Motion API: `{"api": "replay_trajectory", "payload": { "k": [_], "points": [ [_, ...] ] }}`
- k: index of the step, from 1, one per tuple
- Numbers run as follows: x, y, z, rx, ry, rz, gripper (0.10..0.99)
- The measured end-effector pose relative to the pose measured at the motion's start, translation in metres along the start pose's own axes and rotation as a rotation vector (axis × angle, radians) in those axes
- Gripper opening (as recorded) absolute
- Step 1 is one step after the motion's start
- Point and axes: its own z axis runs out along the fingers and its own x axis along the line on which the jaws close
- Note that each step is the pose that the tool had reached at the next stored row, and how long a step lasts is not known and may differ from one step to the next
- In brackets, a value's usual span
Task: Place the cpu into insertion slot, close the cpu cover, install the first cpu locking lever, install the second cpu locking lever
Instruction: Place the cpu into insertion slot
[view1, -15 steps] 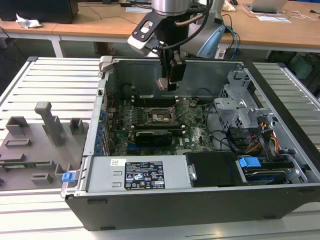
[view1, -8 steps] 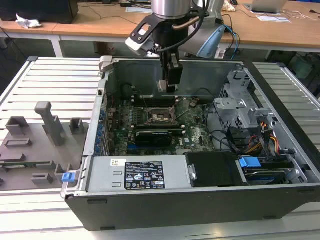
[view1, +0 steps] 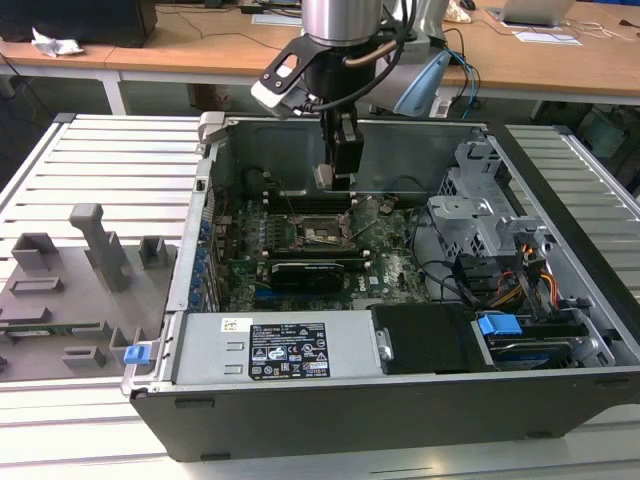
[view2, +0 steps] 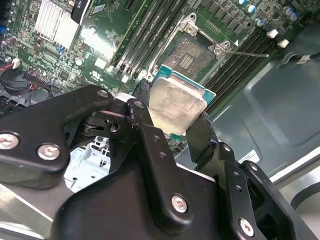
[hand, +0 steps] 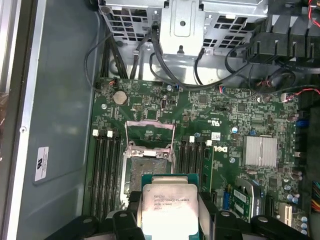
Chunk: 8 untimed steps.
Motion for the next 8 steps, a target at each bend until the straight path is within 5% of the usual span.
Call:
{"api": "replay_trajectory", "payload": {
  "k": [8],
  "points": [
    [-0.0001,-0.0005,0.0061,0.000,-0.0001,0.000,0.537]
  ]
}}
